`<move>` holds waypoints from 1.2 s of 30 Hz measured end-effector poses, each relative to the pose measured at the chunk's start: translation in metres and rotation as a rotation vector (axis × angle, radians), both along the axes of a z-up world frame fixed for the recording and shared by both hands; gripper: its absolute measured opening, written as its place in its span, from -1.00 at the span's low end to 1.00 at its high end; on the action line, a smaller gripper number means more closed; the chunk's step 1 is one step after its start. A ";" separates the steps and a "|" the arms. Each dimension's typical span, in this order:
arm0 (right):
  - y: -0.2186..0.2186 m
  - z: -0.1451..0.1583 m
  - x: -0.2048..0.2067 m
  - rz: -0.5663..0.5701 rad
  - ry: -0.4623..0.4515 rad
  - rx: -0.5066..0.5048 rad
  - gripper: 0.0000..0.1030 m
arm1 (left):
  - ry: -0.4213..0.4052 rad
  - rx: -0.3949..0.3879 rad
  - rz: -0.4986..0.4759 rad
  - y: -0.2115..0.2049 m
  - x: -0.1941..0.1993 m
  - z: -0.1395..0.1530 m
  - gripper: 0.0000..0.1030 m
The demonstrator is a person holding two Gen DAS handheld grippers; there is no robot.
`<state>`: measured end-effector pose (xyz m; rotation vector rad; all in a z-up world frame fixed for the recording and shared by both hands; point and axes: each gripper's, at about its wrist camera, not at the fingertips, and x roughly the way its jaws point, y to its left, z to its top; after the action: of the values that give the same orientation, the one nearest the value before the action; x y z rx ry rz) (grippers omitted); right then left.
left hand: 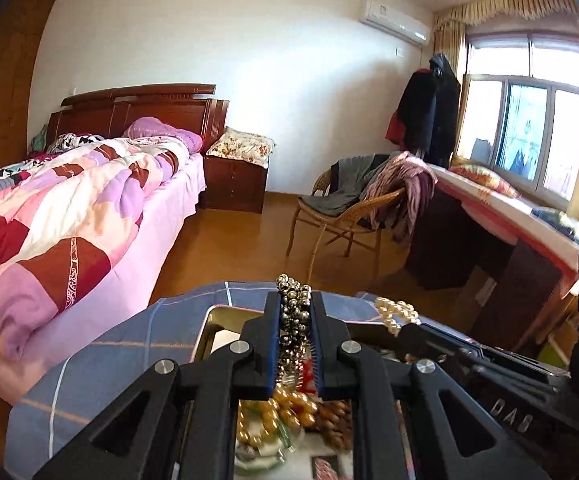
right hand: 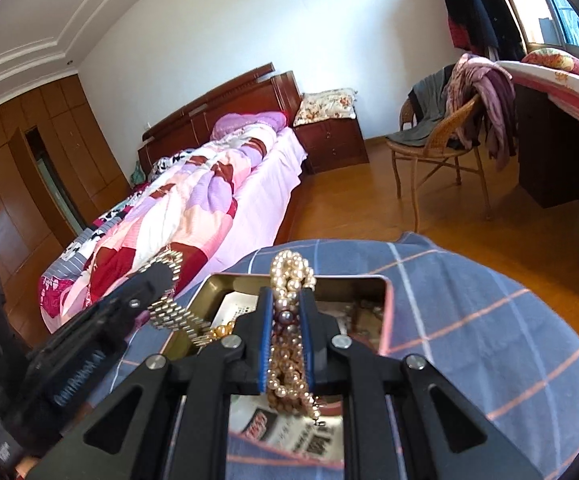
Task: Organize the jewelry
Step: 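Lower both grippers into the tin and open them to release the jewelry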
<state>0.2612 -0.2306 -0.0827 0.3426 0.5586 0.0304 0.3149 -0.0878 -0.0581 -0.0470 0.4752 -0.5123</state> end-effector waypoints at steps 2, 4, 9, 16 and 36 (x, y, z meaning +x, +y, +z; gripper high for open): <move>0.003 -0.007 0.011 -0.001 0.025 -0.022 -0.69 | 0.038 0.017 0.012 -0.003 0.010 -0.010 -0.75; 0.004 -0.014 0.017 0.003 0.044 -0.034 -0.79 | 0.064 0.028 0.018 -0.003 0.014 -0.019 -0.75; 0.005 -0.021 0.019 0.013 0.061 -0.066 -0.81 | 0.098 0.052 0.027 -0.004 0.015 -0.028 -0.75; -0.004 -0.020 0.016 -0.022 0.053 -0.055 -0.79 | 0.116 0.132 0.024 -0.020 0.015 -0.039 -0.75; -0.020 -0.019 0.014 -0.113 0.027 -0.016 0.24 | 0.121 0.207 0.060 -0.028 0.017 -0.042 0.30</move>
<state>0.2749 -0.2507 -0.1018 0.3594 0.5654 -0.0879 0.3319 -0.1154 -0.1002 0.1072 0.6409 -0.4008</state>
